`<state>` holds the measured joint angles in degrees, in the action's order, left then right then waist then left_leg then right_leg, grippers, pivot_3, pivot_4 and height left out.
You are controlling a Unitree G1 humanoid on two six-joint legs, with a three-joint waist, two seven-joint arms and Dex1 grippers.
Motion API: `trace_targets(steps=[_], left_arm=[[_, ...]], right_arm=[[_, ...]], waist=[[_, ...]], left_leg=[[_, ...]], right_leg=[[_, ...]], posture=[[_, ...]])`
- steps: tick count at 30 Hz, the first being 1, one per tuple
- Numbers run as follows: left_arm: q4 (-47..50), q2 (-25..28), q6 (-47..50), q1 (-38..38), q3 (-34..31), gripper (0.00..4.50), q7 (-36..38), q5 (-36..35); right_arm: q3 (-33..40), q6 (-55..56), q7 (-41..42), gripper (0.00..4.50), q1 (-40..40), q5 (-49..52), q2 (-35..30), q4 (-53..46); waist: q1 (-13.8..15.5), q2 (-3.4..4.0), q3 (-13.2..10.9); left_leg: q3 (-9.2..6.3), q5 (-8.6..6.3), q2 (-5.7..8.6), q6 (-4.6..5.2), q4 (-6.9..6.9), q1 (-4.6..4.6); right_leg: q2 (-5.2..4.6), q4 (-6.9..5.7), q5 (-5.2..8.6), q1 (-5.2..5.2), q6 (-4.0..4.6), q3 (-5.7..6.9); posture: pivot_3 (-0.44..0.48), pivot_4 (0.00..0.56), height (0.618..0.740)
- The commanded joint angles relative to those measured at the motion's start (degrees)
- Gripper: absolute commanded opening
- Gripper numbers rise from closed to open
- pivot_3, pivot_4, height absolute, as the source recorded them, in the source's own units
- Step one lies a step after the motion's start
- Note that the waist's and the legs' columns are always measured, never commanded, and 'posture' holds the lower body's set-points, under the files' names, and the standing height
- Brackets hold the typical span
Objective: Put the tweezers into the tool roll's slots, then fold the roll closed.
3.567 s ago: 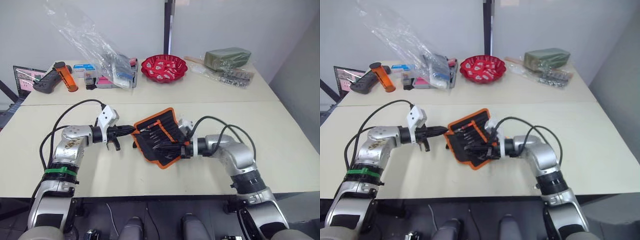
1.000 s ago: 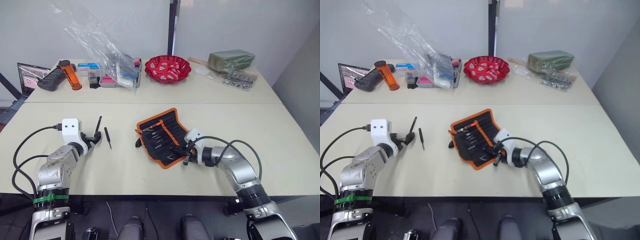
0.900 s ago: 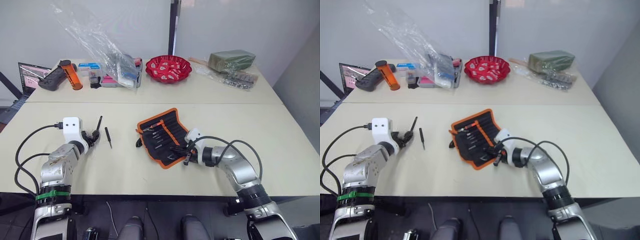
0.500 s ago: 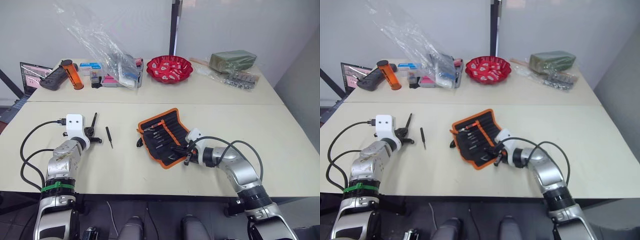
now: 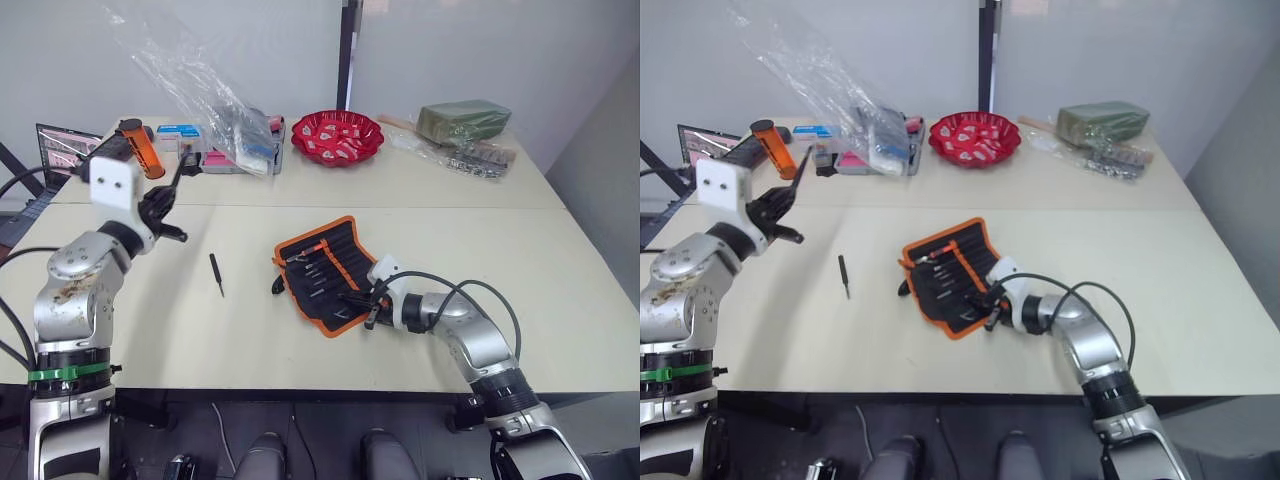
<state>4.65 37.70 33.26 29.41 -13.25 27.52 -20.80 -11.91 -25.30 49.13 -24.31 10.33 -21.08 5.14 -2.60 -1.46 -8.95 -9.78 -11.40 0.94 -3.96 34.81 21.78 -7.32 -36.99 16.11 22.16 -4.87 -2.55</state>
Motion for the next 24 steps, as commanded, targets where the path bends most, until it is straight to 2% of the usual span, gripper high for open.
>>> trace_targets(steps=[1, 5, 10, 15, 21, 24], left_arm=[[7.3, 2.7, 6.2, 2.5, 4.7, 0.03, 7.0, -4.4], [11.5, 4.5, 13.5, 6.7, 11.1, 0.03, 14.4, -8.9], [10.5, 5.6, 18.8, 10.1, 16.2, 0.03, 17.6, -9.3], [9.1, 3.8, 23.5, 12.2, 20.4, 0.03, 17.9, -8.9], [9.1, 1.1, 28.3, 12.6, 26.2, 0.03, 16.0, -7.1], [9.4, -1.2, 30.5, 12.8, 27.1, 0.03, 13.9, -6.8]], right_arm=[[-0.3, -0.3, -1.5, 0.0, 1.9, -0.7, 0.2, 1.3], [2.8, -0.3, -1.8, 0.0, 2.8, 2.5, 0.8, -3.4], [6.5, -2.3, -2.8, 0.0, 3.1, 6.8, 0.8, -9.3], [8.2, -3.4, -3.9, 0.0, 3.7, 7.0, -1.1, -10.4], [6.2, -2.0, -4.7, 0.0, 5.0, 4.4, -1.9, -7.0], [5.4, -0.7, -4.6, 0.0, 6.8, 3.4, -2.4, -5.9]], waist=[[-0.1, 0.0, 0.0], [0.0, 0.02, 0.0], [-0.2, 0.2, -0.4], [-0.1, 0.21, -0.5], [0.0, 0.19, -0.5], [0.0, 0.19, -0.5]], left_leg=[[0.0, 0.0, 0.0, 0.0, 0.0, 0.0], [0.0, 0.0, 0.0, 0.0, -0.01, 0.03], [0.0, 0.0, 0.0, 0.01, 0.02, 0.09], [0.0, 0.01, 0.0, 0.01, 0.01, 0.19], [0.01, 0.0, 0.0, 0.01, 0.02, 0.22], [0.01, 0.01, 0.0, 0.01, 0.04, 0.23]], right_leg=[[0.0, 0.0, 0.0, 0.01, 0.0, 0.0], [0.0, -0.01, 0.04, 0.04, -0.07, 0.0], [0.0, -0.02, 0.05, 0.08, -0.08, 0.0], [0.0, -0.01, 0.05, 0.16, -0.08, 0.0], [0.0, 0.0, 0.05, 0.16, -0.08, 0.0], [0.0, 0.0, 0.05, 0.17, -0.08, -0.01]], posture=[[0.0, 0.15, 0.74], [0.0, 0.15, 0.74], [0.0, 0.15, 0.74], [0.0, 0.15, 0.74], [0.0, 0.15, 0.74], [0.0, 0.15, 0.74]])
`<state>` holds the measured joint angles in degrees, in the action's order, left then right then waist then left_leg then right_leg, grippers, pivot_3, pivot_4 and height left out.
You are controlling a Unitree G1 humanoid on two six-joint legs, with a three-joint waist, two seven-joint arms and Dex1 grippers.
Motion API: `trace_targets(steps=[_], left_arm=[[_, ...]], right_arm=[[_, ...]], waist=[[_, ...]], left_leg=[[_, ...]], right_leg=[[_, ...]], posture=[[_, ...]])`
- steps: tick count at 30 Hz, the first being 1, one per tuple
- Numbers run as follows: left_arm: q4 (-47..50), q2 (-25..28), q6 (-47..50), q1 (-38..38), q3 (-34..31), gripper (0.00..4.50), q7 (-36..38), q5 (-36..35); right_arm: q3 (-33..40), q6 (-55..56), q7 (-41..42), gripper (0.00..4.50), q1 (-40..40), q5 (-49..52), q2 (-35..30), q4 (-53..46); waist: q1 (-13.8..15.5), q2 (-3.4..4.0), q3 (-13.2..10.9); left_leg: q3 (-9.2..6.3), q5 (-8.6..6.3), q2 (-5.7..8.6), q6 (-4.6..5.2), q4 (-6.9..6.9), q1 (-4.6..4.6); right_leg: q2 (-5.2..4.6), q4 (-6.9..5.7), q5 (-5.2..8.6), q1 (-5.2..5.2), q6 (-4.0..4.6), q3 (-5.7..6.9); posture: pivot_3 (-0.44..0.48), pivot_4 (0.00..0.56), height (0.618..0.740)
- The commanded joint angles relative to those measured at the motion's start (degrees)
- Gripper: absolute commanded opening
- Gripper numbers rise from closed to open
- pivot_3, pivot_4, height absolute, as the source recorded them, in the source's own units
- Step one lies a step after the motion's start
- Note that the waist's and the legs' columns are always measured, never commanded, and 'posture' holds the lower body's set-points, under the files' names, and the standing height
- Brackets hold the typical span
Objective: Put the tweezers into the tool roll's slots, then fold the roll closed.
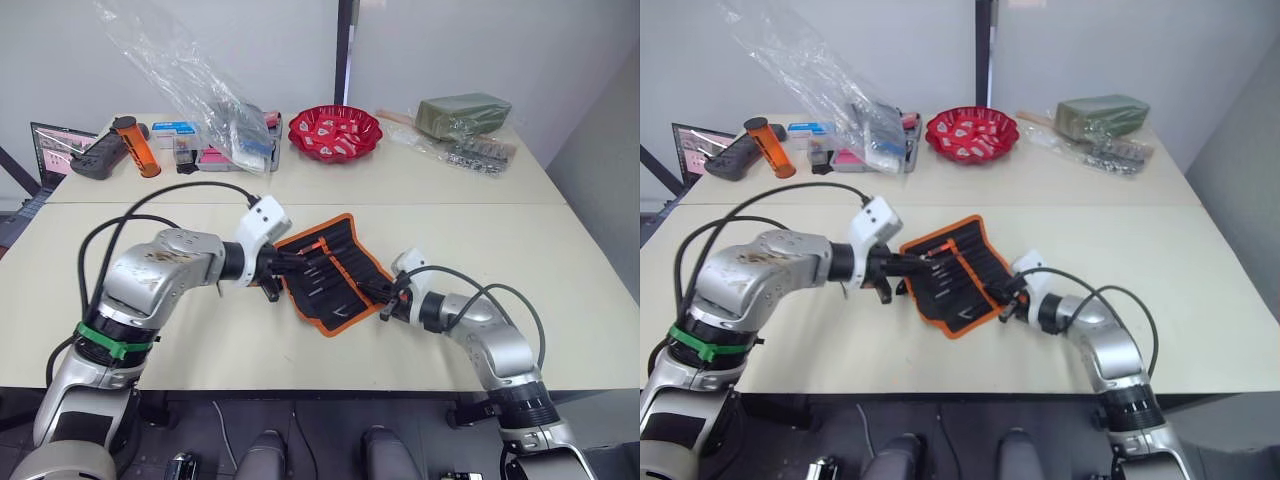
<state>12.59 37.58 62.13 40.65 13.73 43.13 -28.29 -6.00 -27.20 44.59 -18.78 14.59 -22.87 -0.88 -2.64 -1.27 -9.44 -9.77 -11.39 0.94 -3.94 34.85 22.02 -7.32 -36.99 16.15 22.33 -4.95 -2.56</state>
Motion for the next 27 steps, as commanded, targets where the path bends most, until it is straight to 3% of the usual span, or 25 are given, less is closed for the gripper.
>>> trace_targets(steps=[1, 7, 17, 27], left_arm=[[1.5, -1.5, 2.3, 1.6, 0.7, 0.03, -2.2, 1.1], [0.5, -2.3, 1.6, 1.8, 8.3, 0.03, -6.0, 8.2], [1.1, -3.0, 4.1, 0.8, 6.6, 0.03, -1.3, 4.9], [0.8, -4.8, 5.8, -0.2, 7.1, 0.03, -3.7, 6.4]], right_arm=[[-0.7, 1.4, -0.1, 0.0, 1.7, -1.1, -0.7, 0.4], [-1.2, 2.2, -0.5, 0.0, 3.2, -2.0, -1.6, 2.0], [-1.9, 2.1, -0.6, 0.0, 3.1, -2.1, -2.1, 2.8], [-2.5, 2.1, -0.2, 0.0, 1.5, -2.4, -2.3, 4.7]], waist=[[0.0, 0.0, 0.0], [0.1, -0.01, 0.0], [0.2, -0.01, 0.0], [0.1, -0.01, 0.0]], left_leg=[[0.0, 0.0, 0.0, 0.0, 0.0, -0.02], [0.0, 0.0, 0.0, 0.0, 0.02, -0.07], [0.0, 0.0, 0.0, 0.0, 0.05, -0.08], [0.0, 0.0, 0.0, 0.0, 0.08, -0.15]], right_leg=[[0.0, 0.0, 0.0, -0.02, 0.0, 0.0], [0.0, 0.01, 0.0, -0.08, -0.01, 0.0], [0.0, 0.0, 0.0, -0.1, 0.0, 0.0], [0.0, -0.02, 0.0, -0.15, -0.01, 0.0]], posture=[[0.0, 0.15, 0.74], [0.0, 0.15, 0.74], [0.0, 0.15, 0.74], [0.0, 0.15, 0.74]])
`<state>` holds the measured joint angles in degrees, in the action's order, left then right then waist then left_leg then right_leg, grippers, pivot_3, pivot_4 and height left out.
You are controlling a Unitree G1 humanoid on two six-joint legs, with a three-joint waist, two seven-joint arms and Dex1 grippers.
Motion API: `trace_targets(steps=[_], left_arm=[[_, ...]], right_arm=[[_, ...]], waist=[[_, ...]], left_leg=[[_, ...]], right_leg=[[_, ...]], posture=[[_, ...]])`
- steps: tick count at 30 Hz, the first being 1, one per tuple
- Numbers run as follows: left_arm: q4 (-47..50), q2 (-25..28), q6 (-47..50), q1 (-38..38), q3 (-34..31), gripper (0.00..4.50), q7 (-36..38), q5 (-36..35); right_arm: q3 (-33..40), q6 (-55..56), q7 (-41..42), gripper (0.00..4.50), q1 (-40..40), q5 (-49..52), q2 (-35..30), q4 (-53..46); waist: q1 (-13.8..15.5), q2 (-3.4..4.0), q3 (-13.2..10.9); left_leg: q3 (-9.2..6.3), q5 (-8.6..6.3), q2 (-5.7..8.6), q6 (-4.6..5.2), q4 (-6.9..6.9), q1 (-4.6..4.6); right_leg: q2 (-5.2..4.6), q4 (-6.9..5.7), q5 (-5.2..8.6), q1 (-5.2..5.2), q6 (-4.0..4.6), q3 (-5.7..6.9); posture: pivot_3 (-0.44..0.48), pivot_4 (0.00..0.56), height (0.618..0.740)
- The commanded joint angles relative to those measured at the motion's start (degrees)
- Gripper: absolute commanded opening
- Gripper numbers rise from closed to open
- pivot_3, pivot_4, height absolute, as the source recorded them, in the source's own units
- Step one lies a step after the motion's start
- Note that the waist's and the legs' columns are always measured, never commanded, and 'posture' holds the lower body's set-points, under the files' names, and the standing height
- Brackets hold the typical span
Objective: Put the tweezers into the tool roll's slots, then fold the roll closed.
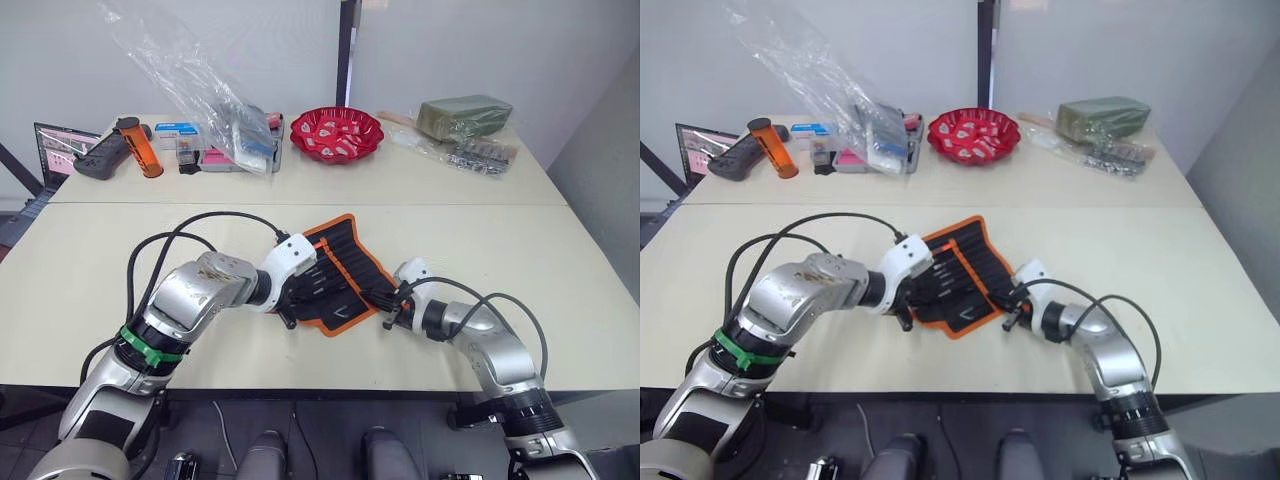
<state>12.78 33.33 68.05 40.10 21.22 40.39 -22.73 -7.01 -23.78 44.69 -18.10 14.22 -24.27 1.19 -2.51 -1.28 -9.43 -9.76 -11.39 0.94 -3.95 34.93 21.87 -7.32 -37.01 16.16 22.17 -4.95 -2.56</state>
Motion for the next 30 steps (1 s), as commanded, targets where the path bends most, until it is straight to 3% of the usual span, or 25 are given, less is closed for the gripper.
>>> trace_targets(steps=[1, 9, 22, 30], left_arm=[[0.2, -0.8, -0.2, 0.4, -0.3, 0.03, -1.4, 1.1], [-3.2, -3.6, -6.3, 1.6, 2.0, 0.03, -2.6, 5.3], [-15.6, -10.0, -28.6, 1.3, 8.6, 0.03, -3.4, 19.0], [-23.1, -15.1, -33.4, 3.0, 7.2, 0.03, -4.2, 22.0]], right_arm=[[-1.5, -1.4, -0.2, 0.0, 0.7, -2.1, -1.0, 2.7], [-2.0, -1.8, -0.1, 0.0, 0.8, -1.9, -1.3, 2.2], [-3.1, -1.8, 0.1, 0.0, 0.5, -2.0, -1.2, 2.8], [-3.2, -2.2, -0.1, 0.0, 1.7, -1.7, -1.4, 1.6]], waist=[[0.0, 0.0, 0.0], [0.0, -0.01, 0.0], [0.1, -0.02, 0.0], [0.6, -0.03, 0.1]], left_leg=[[0.0, 0.0, 0.0, 0.0, 0.0, -0.01], [0.0, 0.0, 0.0, 0.0, 0.03, -0.02], [0.0, 0.0, 0.0, 0.0, 0.07, -0.02], [0.0, 0.0, 0.02, 0.0, 0.13, -0.27]], right_leg=[[0.0, 0.0, 0.0, -0.01, 0.0, 0.0], [0.0, -0.01, 0.0, -0.03, 0.0, 0.0], [0.0, -0.02, -0.01, -0.04, 0.02, 0.0], [0.0, 0.0, -0.01, -0.37, -0.06, 0.0]], posture=[[0.0, 0.15, 0.74], [0.0, 0.15, 0.74], [0.0, 0.15, 0.74], [0.0, 0.15, 0.74]])
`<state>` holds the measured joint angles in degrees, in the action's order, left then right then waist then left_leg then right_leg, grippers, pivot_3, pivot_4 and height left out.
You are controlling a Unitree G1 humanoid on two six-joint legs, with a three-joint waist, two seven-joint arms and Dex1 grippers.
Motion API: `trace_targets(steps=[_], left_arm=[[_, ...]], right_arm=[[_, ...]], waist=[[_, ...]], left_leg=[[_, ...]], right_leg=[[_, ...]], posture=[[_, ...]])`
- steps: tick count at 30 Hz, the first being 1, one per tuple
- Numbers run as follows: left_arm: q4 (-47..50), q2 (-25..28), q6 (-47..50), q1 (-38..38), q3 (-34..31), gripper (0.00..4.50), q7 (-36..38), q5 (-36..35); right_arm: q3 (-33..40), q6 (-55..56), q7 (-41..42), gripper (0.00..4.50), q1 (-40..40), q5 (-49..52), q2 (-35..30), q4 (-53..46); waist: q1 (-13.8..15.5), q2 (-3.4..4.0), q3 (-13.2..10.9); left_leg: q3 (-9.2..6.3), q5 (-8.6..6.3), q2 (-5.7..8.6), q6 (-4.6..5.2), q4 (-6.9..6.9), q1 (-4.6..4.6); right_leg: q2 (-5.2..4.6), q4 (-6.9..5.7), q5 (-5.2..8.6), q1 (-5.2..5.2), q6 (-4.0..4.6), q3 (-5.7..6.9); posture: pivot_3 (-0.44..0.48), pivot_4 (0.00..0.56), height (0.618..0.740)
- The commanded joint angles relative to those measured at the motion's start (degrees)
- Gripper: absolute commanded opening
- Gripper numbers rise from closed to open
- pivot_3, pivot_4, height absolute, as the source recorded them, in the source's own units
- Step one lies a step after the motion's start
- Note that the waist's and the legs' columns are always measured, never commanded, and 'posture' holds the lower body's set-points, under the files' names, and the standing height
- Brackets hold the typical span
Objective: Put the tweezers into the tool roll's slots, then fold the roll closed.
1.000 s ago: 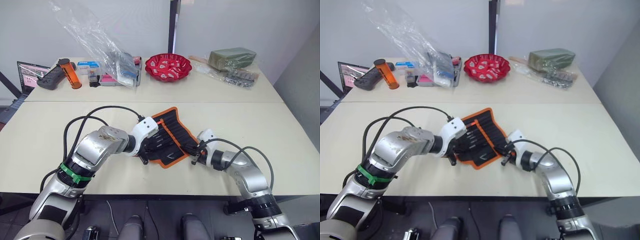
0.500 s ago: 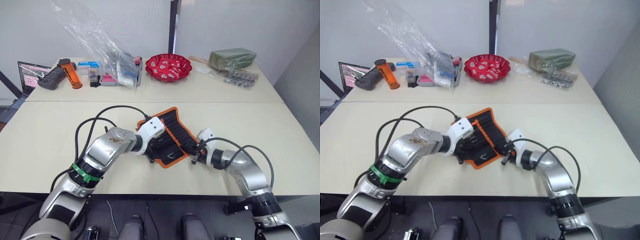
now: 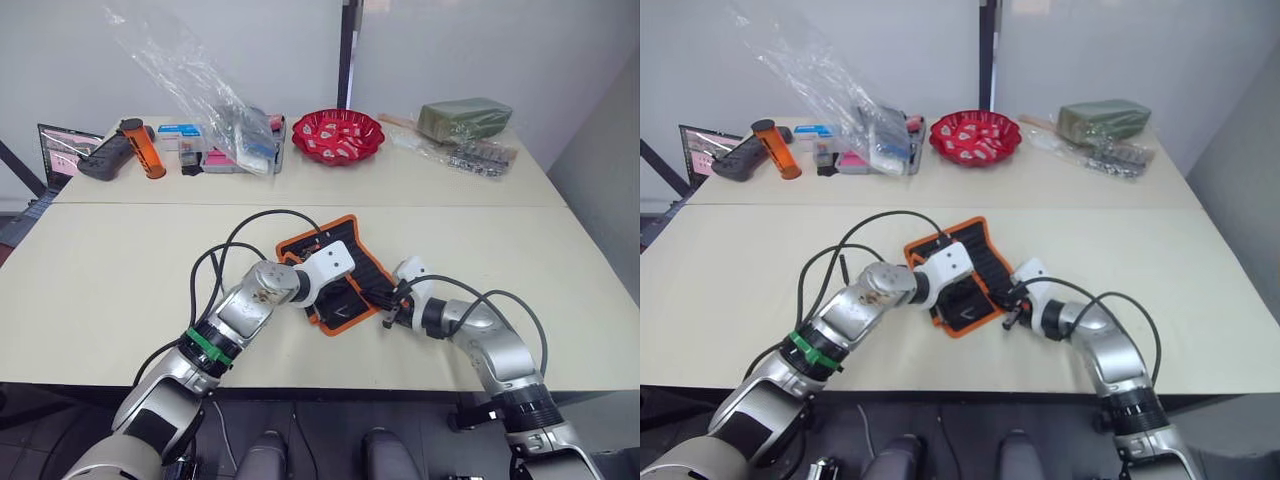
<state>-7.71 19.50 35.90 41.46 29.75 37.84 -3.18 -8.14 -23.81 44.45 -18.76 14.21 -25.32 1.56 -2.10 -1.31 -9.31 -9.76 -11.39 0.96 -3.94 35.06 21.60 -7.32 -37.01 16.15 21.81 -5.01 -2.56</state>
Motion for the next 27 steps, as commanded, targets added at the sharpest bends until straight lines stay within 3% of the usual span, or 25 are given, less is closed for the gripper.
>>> trace_targets(steps=[1, 9, 17, 22, 27], left_arm=[[-3.1, -1.7, -1.6, 1.9, -1.4, 0.03, -1.5, 2.7], [-4.3, -2.7, -0.6, 2.0, -1.9, 0.03, 0.7, 2.9], [2.1, 1.2, 6.9, 1.3, -6.1, 2.68, 4.3, 0.1], [9.8, 6.4, 13.3, -0.1, -9.1, 4.3, 6.1, -2.0], [15.7, 11.2, 18.4, -2.7, -13.4, 4.46, 6.6, -4.2]], right_arm=[[-2.2, -2.2, 0.1, 0.0, 2.4, -1.7, -0.4, 1.0], [-2.2, -2.3, 0.0, 0.0, 3.0, -1.6, -0.5, 0.5], [-2.5, -2.0, 0.1, 0.0, 1.8, -1.8, -0.3, 2.2], [-2.9, -1.6, 0.3, 0.0, 1.3, -1.9, -0.1, 3.3], [-3.5, -1.3, 1.2, 0.0, 0.5, -2.1, 0.1, 4.6]], waist=[[0.3, 0.0, 0.0], [0.9, 0.0, 0.0], [-0.2, 0.0, 0.0], [-0.6, 0.0, 0.0], [-0.6, -0.01, 0.0]], left_leg=[[0.0, 0.0, 0.0, 0.0, 0.01, -0.1], [-0.01, -0.01, 0.01, 0.01, -0.01, -0.45], [-0.01, -0.01, 0.01, 0.01, -0.07, -0.45], [-0.03, -0.02, 0.01, 0.02, -0.22, -0.46], [-0.04, -0.02, 0.01, 0.03, -0.22, -0.46]], right_leg=[[0.0, 0.03, 0.0, -0.13, -0.03, 0.0], [0.0, 0.27, -0.01, -0.6, -0.15, 0.0], [0.0, 0.25, -0.01, -0.55, -0.14, 0.0], [0.0, 0.26, 0.03, -0.5, -0.19, 0.0], [0.0, 0.27, 0.03, -0.5, -0.2, 0.0]], posture=[[0.0, 0.15, 0.74], [0.0, 0.15, 0.74], [0.0, 0.15, 0.74], [0.0, 0.15, 0.74], [0.0, 0.15, 0.74]])
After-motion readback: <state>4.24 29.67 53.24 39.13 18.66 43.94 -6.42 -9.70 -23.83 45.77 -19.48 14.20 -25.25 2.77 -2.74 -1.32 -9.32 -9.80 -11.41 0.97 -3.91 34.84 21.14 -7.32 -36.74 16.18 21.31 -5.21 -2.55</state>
